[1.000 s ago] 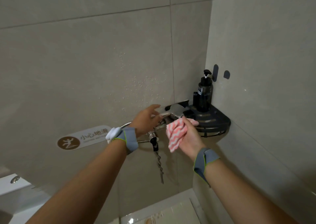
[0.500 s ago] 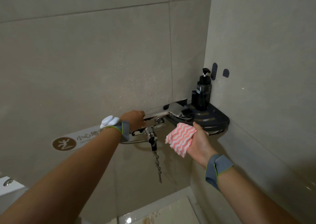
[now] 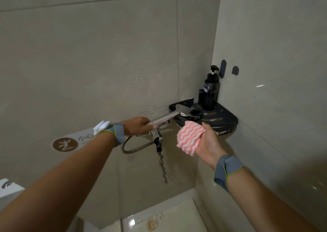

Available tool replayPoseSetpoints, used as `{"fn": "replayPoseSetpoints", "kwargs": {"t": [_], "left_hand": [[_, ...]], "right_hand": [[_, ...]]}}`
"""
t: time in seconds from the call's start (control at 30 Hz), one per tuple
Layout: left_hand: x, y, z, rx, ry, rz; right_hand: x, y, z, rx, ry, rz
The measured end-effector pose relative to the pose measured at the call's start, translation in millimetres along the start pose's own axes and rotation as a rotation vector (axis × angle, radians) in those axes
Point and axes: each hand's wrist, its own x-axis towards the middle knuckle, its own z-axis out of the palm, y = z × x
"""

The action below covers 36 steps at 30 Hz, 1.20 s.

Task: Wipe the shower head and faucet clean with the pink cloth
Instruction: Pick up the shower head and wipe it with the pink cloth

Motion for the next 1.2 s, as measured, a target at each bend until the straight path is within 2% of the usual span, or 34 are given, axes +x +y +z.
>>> {"fn": "replayPoseSetpoints", "kwargs": {"t": [0.1,0.2,0.3,0.4,0.47,0.5,0.53,0.6,0.67,0.7,0.77,0.87,0.93,1.1,1.2], "left_hand": [[2,8,7,-0.023,0.016,0.011],[-7,8,17,0.04,0.111,0.057],[-23,4,21,-0.017,0.21,0.103],[-39,3,27,-0.033,0.307,0.11],[-51,2,37,-0.013,0.395,0.118],[-56,1,43,-0.006,0.428,0.13],[-62,2,51,0.0,0.444,0.141],[-73,7,63,0.006,0.459,0.162],[-76,15,72,0.018,0.489,0.183],[-76,19,76,0.031,0.511,0.188],[-74,27,78,0.041,0.56,0.179],[-74,28,77,0.01,0.629,0.149],[-80,25,79,-0.016,0.666,0.141],[-85,30,90,-0.087,0.699,0.146],[-80,36,87,-0.136,0.72,0.119]], "right_hand": [[-3,-2,2,0.0,-0.003,0.01],[-3,-5,4,0.017,0.01,-0.021],[-11,-15,8,0.059,0.036,-0.143],[-21,-21,18,-0.077,0.166,-0.384],[-23,-29,24,-0.281,0.311,-0.593],[-22,-35,29,-0.41,0.304,-0.685],[-19,-40,36,-0.569,0.239,-0.737],[-13,-50,49,-1.054,0.135,-0.77],[-5,-49,62,-1.546,0.128,-0.852],[-1,-45,66,-1.716,0.121,-0.9],[-2,-25,69,-1.873,0.031,-1.003],[-4,2,57,-1.842,-0.003,-1.184],[1,-5,48,-1.734,0.023,-1.111],[23,-55,59,-1.629,0.091,-0.776],[6,-33,72,-1.592,0.014,-1.013]]}}
